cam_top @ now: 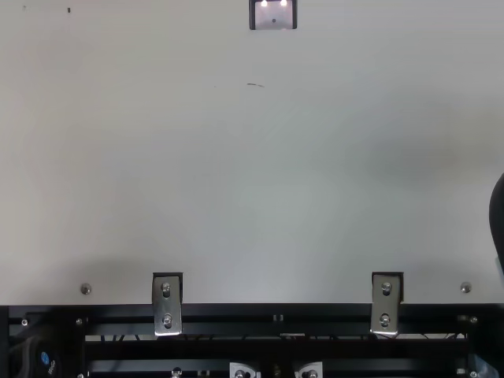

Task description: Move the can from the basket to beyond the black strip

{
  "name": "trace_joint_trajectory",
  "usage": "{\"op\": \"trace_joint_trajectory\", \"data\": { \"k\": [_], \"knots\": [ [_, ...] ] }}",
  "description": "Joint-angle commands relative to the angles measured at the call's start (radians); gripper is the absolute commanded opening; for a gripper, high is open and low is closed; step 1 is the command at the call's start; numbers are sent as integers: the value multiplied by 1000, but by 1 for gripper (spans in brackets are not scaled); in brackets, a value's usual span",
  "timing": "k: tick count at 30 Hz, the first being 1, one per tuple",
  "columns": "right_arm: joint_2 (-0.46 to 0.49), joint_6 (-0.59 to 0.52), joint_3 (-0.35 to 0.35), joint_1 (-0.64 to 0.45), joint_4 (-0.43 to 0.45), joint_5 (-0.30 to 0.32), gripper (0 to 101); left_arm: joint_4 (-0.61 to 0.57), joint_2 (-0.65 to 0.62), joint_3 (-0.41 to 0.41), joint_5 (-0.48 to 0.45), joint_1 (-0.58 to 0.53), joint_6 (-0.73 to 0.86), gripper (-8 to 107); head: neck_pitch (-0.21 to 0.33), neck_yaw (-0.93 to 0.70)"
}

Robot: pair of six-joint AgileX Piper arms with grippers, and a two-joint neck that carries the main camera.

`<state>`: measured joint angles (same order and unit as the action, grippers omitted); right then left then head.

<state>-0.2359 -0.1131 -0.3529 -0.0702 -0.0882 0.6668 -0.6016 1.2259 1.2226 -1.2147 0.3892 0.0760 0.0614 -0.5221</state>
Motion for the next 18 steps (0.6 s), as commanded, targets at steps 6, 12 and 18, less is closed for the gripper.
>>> {"op": "trace_joint_trajectory", "data": {
  "k": [6,12,18],
  "knots": [
    [0,0,0,0,0,0,101,-159,1,-65,-5,29,-45,10,28,-11],
    [0,0,0,0,0,0,101,-260,-3,-117,-5,67,-91,10,28,-11],
    [0,0,0,0,0,0,101,-322,-9,-172,-5,103,-119,10,28,-11]
  ]
}}
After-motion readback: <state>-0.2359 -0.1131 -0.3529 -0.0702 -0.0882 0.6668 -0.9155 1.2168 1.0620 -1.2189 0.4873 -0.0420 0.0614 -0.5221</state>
